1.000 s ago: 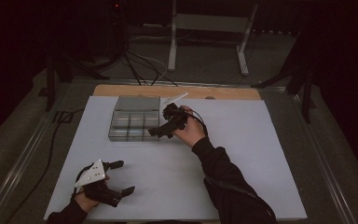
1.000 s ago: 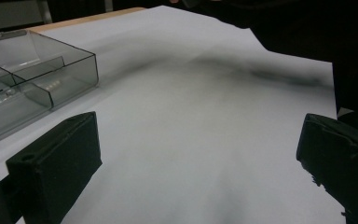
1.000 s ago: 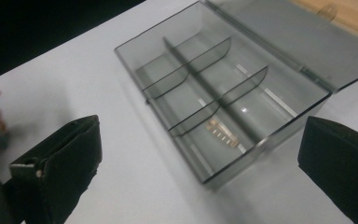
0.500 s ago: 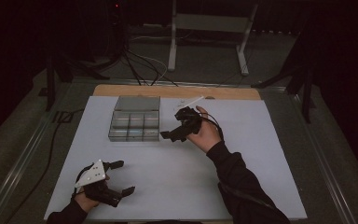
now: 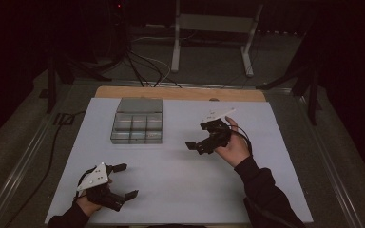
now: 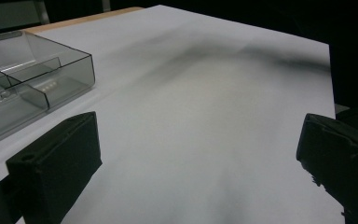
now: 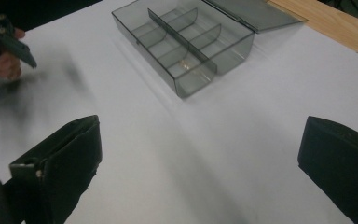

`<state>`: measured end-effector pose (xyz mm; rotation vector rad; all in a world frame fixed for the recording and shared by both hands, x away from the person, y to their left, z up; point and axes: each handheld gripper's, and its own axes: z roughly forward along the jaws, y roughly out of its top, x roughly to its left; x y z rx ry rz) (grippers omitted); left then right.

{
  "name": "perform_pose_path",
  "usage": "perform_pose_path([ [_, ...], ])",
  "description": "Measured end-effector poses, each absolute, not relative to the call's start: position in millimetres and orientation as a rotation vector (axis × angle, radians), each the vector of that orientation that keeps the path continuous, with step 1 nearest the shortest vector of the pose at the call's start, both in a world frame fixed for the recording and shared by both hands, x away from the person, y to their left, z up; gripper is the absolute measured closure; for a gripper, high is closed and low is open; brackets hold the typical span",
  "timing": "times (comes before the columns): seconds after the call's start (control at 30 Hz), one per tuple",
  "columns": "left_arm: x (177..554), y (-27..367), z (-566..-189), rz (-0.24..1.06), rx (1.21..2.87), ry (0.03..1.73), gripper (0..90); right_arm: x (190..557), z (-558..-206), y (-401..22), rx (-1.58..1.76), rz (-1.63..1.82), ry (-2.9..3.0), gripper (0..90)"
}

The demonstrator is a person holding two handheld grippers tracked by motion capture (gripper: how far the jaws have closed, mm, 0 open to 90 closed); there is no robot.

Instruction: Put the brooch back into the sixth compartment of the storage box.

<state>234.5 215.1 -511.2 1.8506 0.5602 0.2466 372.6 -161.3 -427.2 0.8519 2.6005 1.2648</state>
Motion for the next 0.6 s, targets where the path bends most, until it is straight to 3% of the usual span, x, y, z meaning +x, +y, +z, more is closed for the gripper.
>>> perform_pose_path([
  [0.6, 235.3, 214.4, -511.9, 0.246, 1.859, 0.562, 1.2, 324.4, -470.5, -229.2, 0.952, 1.333, 2.589, 0.0],
])
